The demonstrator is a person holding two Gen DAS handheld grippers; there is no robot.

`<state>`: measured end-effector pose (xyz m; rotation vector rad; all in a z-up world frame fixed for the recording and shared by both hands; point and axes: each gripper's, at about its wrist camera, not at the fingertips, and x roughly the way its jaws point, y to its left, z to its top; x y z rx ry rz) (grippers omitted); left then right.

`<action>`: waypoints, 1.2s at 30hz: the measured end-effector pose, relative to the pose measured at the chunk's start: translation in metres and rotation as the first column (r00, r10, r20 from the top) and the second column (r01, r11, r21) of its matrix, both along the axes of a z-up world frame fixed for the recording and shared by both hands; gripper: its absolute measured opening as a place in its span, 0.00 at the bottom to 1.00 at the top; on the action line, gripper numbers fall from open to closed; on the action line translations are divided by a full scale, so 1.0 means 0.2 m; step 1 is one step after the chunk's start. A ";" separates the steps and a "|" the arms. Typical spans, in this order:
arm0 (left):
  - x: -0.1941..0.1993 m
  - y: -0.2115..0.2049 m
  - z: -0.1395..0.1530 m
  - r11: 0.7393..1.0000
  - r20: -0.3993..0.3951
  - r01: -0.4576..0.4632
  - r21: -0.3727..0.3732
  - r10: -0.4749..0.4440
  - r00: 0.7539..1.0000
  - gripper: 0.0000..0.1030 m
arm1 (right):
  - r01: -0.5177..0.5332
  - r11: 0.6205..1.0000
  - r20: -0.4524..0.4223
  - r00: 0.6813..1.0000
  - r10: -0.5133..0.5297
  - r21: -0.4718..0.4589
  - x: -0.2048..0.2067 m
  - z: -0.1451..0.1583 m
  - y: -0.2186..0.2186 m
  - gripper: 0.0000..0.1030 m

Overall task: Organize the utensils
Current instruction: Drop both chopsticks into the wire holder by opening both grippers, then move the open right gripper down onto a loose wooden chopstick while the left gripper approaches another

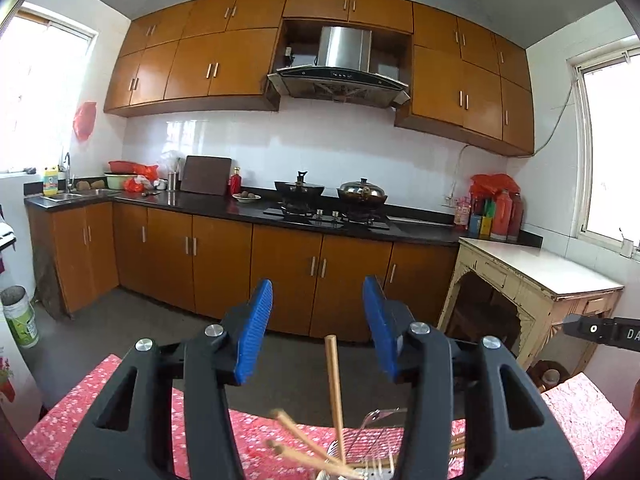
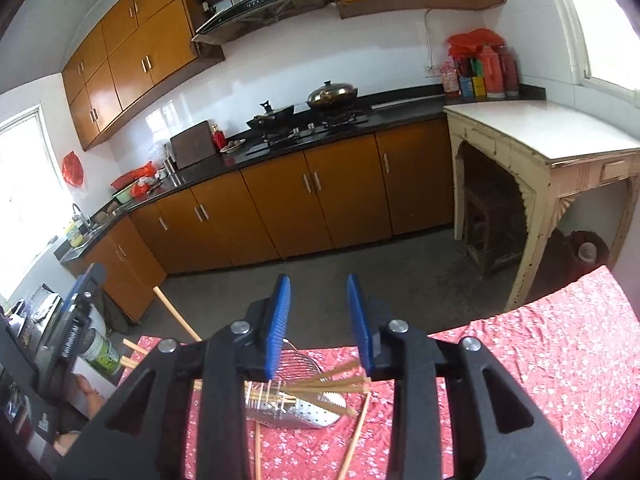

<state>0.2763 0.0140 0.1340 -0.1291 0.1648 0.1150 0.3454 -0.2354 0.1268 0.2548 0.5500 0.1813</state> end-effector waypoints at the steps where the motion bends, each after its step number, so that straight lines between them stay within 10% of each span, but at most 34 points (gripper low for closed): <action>1: -0.02 0.01 0.00 1.000 -0.001 -0.002 0.003 0.002 1.000 0.46 | 0.005 1.000 -0.001 1.000 -0.005 0.000 -0.02 0.00 -0.01 0.30; 7: -0.23 0.10 -0.05 1.000 -0.015 -0.020 0.015 0.020 1.000 0.46 | 0.042 0.999 -0.024 0.999 -0.042 -0.013 -0.20 -0.14 -0.09 0.33; 15: -0.47 0.20 -0.43 1.000 -0.157 -0.004 0.007 0.006 0.988 0.49 | 0.021 0.999 -0.162 0.986 -0.029 -0.047 -0.44 -0.68 -0.04 0.33; 22: -0.47 0.04 -0.87 0.996 -0.369 0.086 -0.022 -0.088 0.925 0.52 | -0.090 0.995 -0.327 0.942 0.074 -0.032 -0.57 -1.16 0.18 0.33; 31: -0.39 -0.14 -1.11 0.985 -0.520 0.153 -0.075 -0.169 0.837 0.52 | -0.153 0.975 -0.346 0.934 0.090 -0.161 -0.63 -1.34 0.36 0.35; 36: -0.37 -0.20 -1.18 0.985 -0.559 0.156 -0.075 -0.171 0.812 0.52 | -0.114 0.972 -0.324 0.945 0.043 -0.204 -0.60 -1.34 0.28 0.09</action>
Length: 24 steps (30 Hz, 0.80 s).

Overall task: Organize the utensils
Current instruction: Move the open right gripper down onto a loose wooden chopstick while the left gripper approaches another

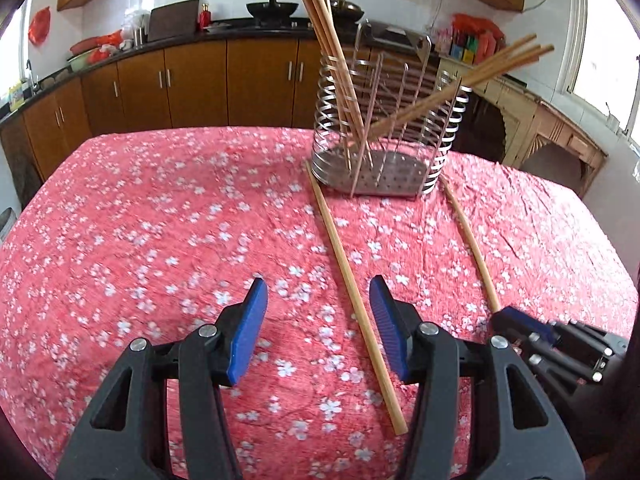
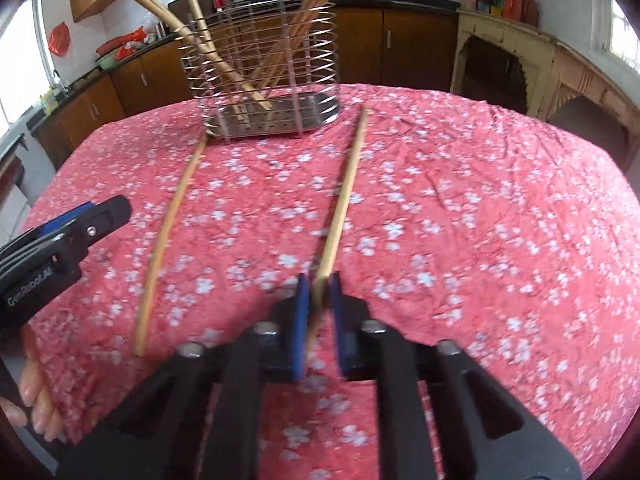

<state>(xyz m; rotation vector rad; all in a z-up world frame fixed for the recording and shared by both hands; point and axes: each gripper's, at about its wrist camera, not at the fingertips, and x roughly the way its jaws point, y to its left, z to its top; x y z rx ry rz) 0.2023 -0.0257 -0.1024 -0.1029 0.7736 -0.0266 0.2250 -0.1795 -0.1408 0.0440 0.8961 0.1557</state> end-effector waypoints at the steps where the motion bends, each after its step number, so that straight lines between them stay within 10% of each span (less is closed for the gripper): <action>1: 0.00 -0.01 -0.01 1.000 -0.007 0.003 0.003 -0.003 1.000 0.52 | 0.022 1.000 -0.003 1.000 -0.022 0.003 0.02 -0.01 -0.04 0.08; 6: 0.04 -0.09 -0.05 0.998 -0.046 0.014 0.055 -0.012 0.999 0.52 | 0.183 0.983 -0.007 0.983 -0.183 0.010 0.08 -0.01 -0.30 0.07; 12: 0.10 -0.02 -0.10 0.994 -0.106 -0.042 0.102 0.053 0.993 0.11 | 0.272 0.961 -0.022 0.962 -0.272 0.038 0.12 -0.03 -0.50 0.07; 17: 0.21 0.23 -0.09 0.977 -0.112 -0.129 0.168 0.149 0.982 0.08 | 0.298 0.954 -0.011 0.955 -0.298 0.026 0.14 -0.04 -0.59 0.07; 24: 0.09 0.30 0.03 0.999 -0.076 -0.010 -0.053 0.006 0.997 0.12 | 0.296 0.955 0.000 0.955 -0.296 0.004 0.18 -0.04 -0.58 0.08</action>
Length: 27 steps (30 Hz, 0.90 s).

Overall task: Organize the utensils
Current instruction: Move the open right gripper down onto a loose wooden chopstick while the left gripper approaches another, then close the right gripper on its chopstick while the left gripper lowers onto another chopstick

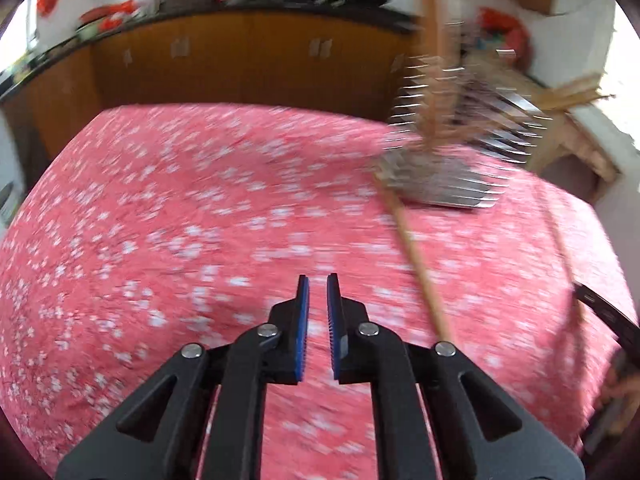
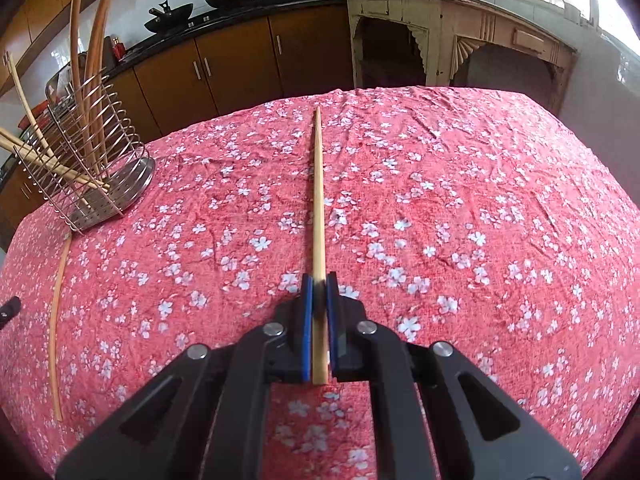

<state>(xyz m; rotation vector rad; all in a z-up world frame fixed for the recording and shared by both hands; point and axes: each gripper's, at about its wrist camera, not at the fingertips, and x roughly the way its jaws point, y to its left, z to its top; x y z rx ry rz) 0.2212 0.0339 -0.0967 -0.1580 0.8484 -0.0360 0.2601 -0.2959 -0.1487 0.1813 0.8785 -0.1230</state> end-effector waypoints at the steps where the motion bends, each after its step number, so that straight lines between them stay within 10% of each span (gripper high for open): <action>1: -0.03 -0.05 0.01 1.000 0.006 0.028 -0.002 -0.027 1.000 0.20 | 0.001 1.000 0.000 1.000 -0.001 0.002 0.01 0.00 0.00 0.08; 4: -0.07 -0.21 0.00 0.997 0.011 0.082 0.002 -0.082 0.997 0.48 | 0.002 1.000 -0.003 1.000 -0.002 0.019 0.02 0.00 0.00 0.08; 10: -0.02 -0.41 -0.08 0.991 -0.045 0.088 0.098 -0.084 0.995 0.48 | 0.000 1.000 -0.004 1.000 0.000 0.018 -0.01 0.00 -0.02 0.07; 16: 0.02 -0.36 -0.12 0.984 -0.064 0.026 0.175 -0.015 0.998 0.14 | -0.005 1.000 0.000 1.000 0.005 0.013 -0.02 0.00 -0.02 0.07; 27: 0.24 0.09 -0.12 0.961 -0.054 -0.108 0.254 0.126 0.991 0.10 | -0.056 0.998 0.015 0.998 0.055 0.031 -0.02 0.00 0.07 0.07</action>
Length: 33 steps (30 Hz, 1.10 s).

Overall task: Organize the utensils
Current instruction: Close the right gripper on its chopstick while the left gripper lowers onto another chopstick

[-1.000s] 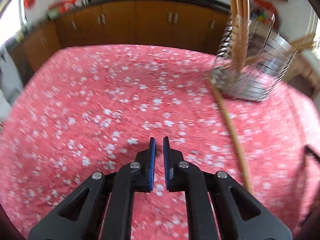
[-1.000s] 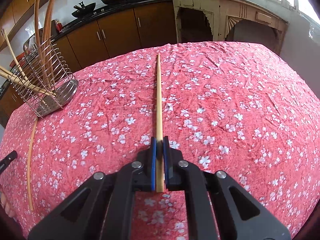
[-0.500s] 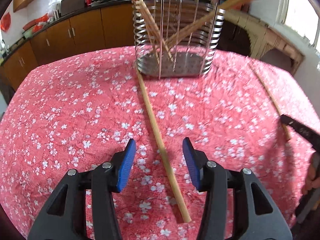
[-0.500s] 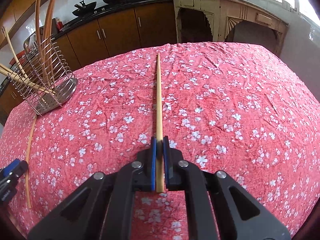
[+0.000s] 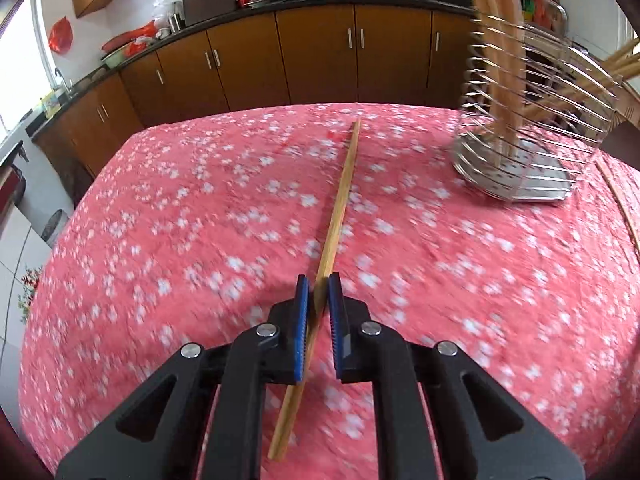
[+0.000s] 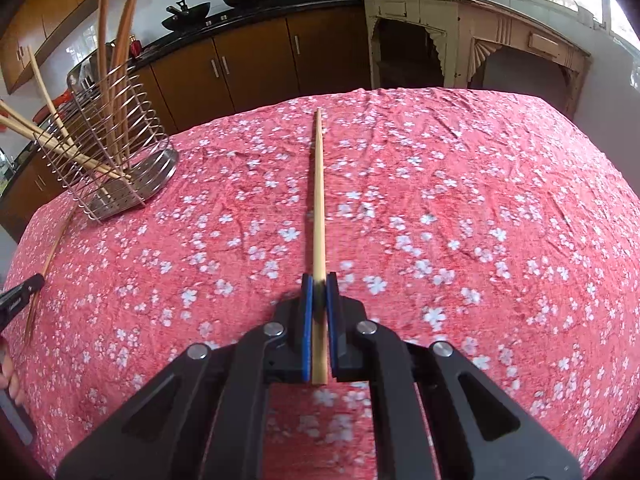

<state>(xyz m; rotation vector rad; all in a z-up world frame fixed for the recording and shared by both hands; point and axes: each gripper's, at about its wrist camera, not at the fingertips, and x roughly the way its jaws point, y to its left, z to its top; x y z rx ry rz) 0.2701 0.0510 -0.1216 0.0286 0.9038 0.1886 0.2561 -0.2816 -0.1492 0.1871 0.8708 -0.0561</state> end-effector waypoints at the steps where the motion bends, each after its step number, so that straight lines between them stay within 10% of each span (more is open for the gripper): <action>1: 0.01 0.01 0.00 1.000 0.004 0.015 -0.012 -0.015 1.000 0.10 | 0.000 1.000 0.001 1.000 0.000 0.000 0.01 0.00 0.01 0.07; 7: -0.06 0.06 0.03 0.982 0.042 0.062 -0.176 -0.056 0.998 0.11 | -0.013 1.000 0.008 1.000 0.013 -0.010 0.00 0.01 0.04 0.08; 12: -0.23 0.10 0.05 0.982 0.073 0.083 -0.172 -0.071 0.995 0.39 | -0.024 1.000 0.031 0.999 0.025 -0.015 -0.08 0.04 0.02 0.16; 33: -0.30 0.07 -0.01 0.984 0.031 0.115 -0.135 -0.112 0.993 0.45 | -0.024 1.000 0.000 1.000 0.024 -0.014 -0.10 0.01 0.01 0.18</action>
